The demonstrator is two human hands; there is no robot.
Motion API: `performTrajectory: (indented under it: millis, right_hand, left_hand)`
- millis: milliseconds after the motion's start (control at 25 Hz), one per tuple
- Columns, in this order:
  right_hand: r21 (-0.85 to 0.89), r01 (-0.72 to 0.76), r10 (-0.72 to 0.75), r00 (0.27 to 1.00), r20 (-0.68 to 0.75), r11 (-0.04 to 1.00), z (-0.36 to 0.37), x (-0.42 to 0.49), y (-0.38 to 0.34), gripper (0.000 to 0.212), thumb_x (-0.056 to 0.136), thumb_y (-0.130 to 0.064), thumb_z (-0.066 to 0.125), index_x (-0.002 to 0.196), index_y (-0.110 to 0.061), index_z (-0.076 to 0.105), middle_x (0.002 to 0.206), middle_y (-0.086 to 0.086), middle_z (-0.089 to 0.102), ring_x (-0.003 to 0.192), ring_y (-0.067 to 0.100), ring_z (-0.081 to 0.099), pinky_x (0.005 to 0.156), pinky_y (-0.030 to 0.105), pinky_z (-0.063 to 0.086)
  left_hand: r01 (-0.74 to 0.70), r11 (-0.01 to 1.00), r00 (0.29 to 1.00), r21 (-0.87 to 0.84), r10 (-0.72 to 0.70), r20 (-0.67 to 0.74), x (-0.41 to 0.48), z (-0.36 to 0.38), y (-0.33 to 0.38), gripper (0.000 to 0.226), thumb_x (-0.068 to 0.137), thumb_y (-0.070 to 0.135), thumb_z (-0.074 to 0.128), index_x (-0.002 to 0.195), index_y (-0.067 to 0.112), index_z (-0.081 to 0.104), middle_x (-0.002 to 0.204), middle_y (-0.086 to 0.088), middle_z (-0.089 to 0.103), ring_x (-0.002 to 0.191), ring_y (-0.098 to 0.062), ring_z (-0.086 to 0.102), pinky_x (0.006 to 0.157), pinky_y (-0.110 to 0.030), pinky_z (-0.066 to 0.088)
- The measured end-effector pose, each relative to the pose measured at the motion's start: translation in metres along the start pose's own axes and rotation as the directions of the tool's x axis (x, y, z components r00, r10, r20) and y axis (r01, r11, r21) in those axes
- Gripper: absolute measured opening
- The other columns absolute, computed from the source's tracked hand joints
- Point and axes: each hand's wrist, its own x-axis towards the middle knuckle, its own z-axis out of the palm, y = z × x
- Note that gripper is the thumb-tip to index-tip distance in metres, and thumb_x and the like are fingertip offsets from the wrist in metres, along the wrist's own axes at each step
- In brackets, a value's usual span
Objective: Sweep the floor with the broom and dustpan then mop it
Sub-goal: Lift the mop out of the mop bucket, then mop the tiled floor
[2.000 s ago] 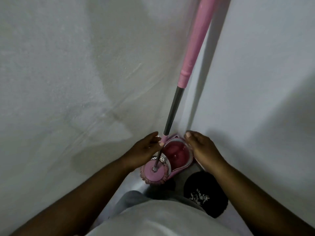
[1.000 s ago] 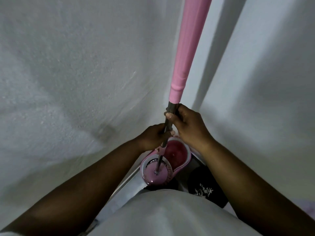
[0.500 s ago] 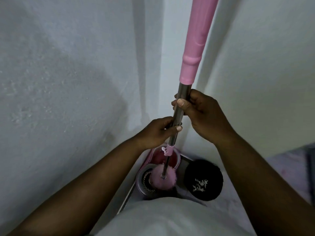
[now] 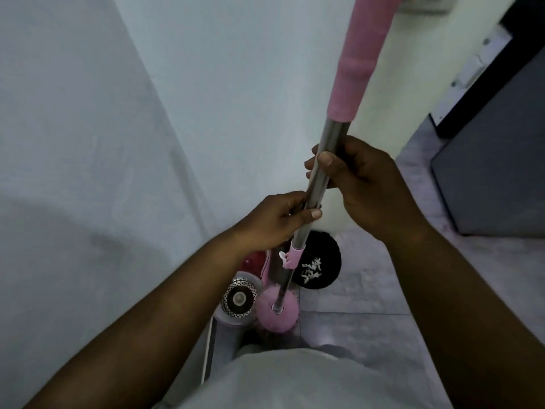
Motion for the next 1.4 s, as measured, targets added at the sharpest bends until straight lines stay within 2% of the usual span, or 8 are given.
performTrajectory:
  millis: [160, 400, 520, 680, 960, 1160, 1320, 1400]
  right_hand:
    - [0.014, -0.049, 0.050, 0.994, -0.102, 0.999, -0.057, -0.048, 0.017, 0.017, 0.091, -0.049, 0.050, 0.097, -0.038, 0.062, 0.096, -0.007, 0.074, 0.093, 0.013, 0.071, 0.085, 0.049, 0.055]
    - [-0.038, -0.192, 0.173, 0.940, -0.293, 0.981, -0.182, -0.167, 0.057, 0.024, 0.088, -0.053, 0.049, 0.098, -0.036, 0.062, 0.095, 0.000, 0.073, 0.090, 0.021, 0.070, 0.081, 0.054, 0.055]
    - [-0.054, -0.255, 0.210, 0.883, -0.420, 0.965, -0.242, -0.236, 0.074, 0.024, 0.090, -0.051, 0.049, 0.099, -0.034, 0.063, 0.094, 0.003, 0.073, 0.088, 0.023, 0.069, 0.077, 0.053, 0.056]
    - [-0.056, -0.366, 0.276, 0.785, -0.555, 0.929, -0.305, -0.315, 0.087, 0.025, 0.091, -0.049, 0.048, 0.103, -0.033, 0.063, 0.096, -0.001, 0.074, 0.086, 0.016, 0.070, 0.078, 0.046, 0.057]
    - [0.000, -0.524, 0.358, 0.583, -0.729, 0.852, -0.391, -0.406, 0.114, 0.030, 0.096, -0.042, 0.048, 0.116, -0.024, 0.062, 0.105, -0.006, 0.073, 0.096, 0.008, 0.068, 0.079, 0.015, 0.052]
    - [0.073, -0.574, 0.387, 0.447, -0.807, 0.815, -0.457, -0.437, 0.149, 0.026, 0.095, -0.041, 0.050, 0.112, -0.025, 0.061, 0.106, -0.003, 0.072, 0.100, 0.015, 0.067, 0.093, 0.041, 0.054]
    - [0.128, -0.602, 0.420, 0.374, -0.827, 0.788, -0.508, -0.434, 0.182, 0.037, 0.089, -0.052, 0.048, 0.113, -0.025, 0.059, 0.108, 0.000, 0.071, 0.102, 0.018, 0.066, 0.093, 0.046, 0.053]
    - [0.148, -0.619, 0.444, 0.357, -0.822, 0.772, -0.538, -0.425, 0.202, 0.035, 0.091, -0.046, 0.049, 0.115, -0.022, 0.059, 0.109, 0.000, 0.070, 0.103, 0.018, 0.066, 0.093, 0.046, 0.053]
  left_hand:
    - [-0.046, 0.999, 0.991, 0.028, 0.042, 0.128, 0.013, 0.061, 0.031, 0.035, 0.097, 0.032, 0.057, 0.106, -0.001, 0.064, 0.105, -0.023, 0.067, 0.101, -0.034, 0.065, 0.091, -0.055, 0.050]
    - [-0.089, 0.996, 0.941, 0.028, 0.075, 0.330, 0.033, 0.217, 0.085, 0.031, 0.096, 0.031, 0.059, 0.110, 0.003, 0.066, 0.109, -0.018, 0.068, 0.105, -0.031, 0.064, 0.094, -0.053, 0.049]
    - [-0.181, 0.982, 0.876, 0.044, 0.141, 0.462, 0.042, 0.302, 0.117, 0.030, 0.096, 0.031, 0.059, 0.113, 0.008, 0.066, 0.111, -0.011, 0.070, 0.105, -0.025, 0.065, 0.095, -0.049, 0.050]
    - [-0.269, 0.963, 0.764, 0.028, 0.196, 0.615, 0.047, 0.400, 0.154, 0.029, 0.097, 0.030, 0.057, 0.116, 0.010, 0.065, 0.113, -0.005, 0.069, 0.107, -0.020, 0.064, 0.096, -0.044, 0.050]
    - [-0.337, 0.941, 0.566, 0.021, 0.185, 0.804, 0.068, 0.544, 0.207, 0.031, 0.099, 0.033, 0.053, 0.114, 0.008, 0.063, 0.113, -0.010, 0.066, 0.106, -0.026, 0.061, 0.096, -0.043, 0.048]
    - [-0.336, 0.942, 0.438, -0.011, 0.166, 0.883, 0.108, 0.636, 0.228, 0.028, 0.098, 0.033, 0.054, 0.115, 0.012, 0.062, 0.111, -0.012, 0.065, 0.104, -0.027, 0.061, 0.093, -0.038, 0.049]
    - [-0.328, 0.945, 0.352, 0.005, 0.117, 0.928, 0.159, 0.694, 0.238, 0.027, 0.098, 0.037, 0.054, 0.117, 0.019, 0.060, 0.111, -0.003, 0.065, 0.103, -0.021, 0.061, 0.094, -0.035, 0.050]
    - [-0.313, 0.950, 0.322, 0.000, 0.106, 0.941, 0.191, 0.718, 0.244, 0.025, 0.097, 0.037, 0.054, 0.115, 0.022, 0.059, 0.110, 0.001, 0.064, 0.102, -0.017, 0.061, 0.094, -0.034, 0.050]
